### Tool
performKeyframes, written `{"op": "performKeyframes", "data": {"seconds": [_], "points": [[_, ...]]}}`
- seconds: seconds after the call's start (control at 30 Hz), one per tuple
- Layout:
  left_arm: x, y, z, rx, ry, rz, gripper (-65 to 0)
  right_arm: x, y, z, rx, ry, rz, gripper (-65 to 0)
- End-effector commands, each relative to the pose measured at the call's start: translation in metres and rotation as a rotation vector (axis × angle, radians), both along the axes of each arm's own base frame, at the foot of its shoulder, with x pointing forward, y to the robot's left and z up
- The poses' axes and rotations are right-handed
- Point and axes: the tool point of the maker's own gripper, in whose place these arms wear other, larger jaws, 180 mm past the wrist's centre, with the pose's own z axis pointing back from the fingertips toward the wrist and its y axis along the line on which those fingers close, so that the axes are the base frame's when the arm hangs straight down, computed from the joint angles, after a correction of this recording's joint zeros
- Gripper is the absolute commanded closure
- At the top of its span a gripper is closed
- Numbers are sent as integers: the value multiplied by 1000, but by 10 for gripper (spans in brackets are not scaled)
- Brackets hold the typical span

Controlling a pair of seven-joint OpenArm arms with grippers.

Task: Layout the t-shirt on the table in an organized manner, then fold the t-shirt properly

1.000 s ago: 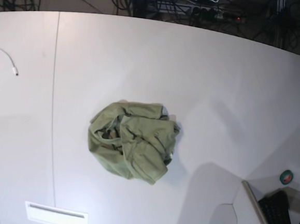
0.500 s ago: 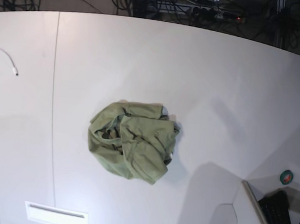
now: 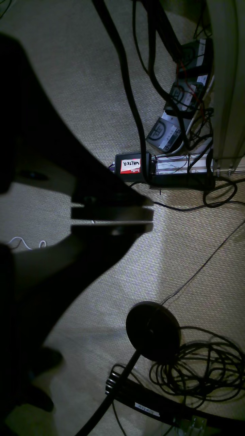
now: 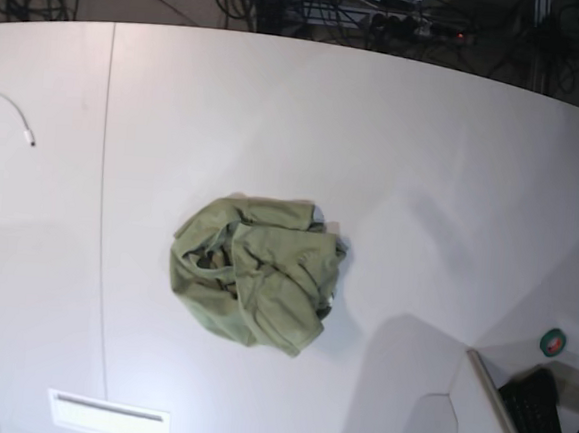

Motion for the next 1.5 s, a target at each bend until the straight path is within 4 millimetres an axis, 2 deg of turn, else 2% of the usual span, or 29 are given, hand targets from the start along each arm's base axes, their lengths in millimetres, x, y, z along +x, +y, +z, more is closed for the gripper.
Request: {"op": "performKeyframes", "data": {"seconds": [0.0, 0.07, 0.43, 0.7, 1.47], "points": [[-5, 2, 2, 2, -7, -3, 0, -12, -2, 0, -3, 31, 0, 0], [-5, 1, 2, -1, -7, -2, 0, -17, -2, -2, -6, 72, -1, 0], [-2, 0, 2, -3, -11, -1, 0, -13, -2, -3, -6, 69, -1, 0], [-6, 0, 2, -2, -5, -3, 0, 8, 0, 10, 5, -115, 1, 0], [-2, 1, 2, -1, -11, -2, 0, 12, 0, 10, 5, -123, 0, 0]]}}
